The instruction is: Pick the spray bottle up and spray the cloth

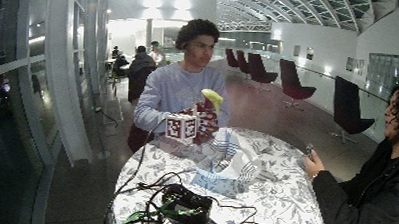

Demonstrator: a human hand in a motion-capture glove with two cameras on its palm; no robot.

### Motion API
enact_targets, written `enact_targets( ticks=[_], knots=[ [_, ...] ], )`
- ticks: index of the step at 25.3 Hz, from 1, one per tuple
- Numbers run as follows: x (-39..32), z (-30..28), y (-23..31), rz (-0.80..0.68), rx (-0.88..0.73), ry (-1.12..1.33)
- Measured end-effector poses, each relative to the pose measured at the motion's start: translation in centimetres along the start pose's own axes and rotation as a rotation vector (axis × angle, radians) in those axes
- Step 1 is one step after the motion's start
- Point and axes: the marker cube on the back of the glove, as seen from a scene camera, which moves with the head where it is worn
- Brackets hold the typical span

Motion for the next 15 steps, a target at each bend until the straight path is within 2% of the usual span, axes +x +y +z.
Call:
enact_targets(
  ticks=[15],
  knots=[
    [-0.4,0.29,0.26,0.356,-0.164,-0.115]
  ],
)
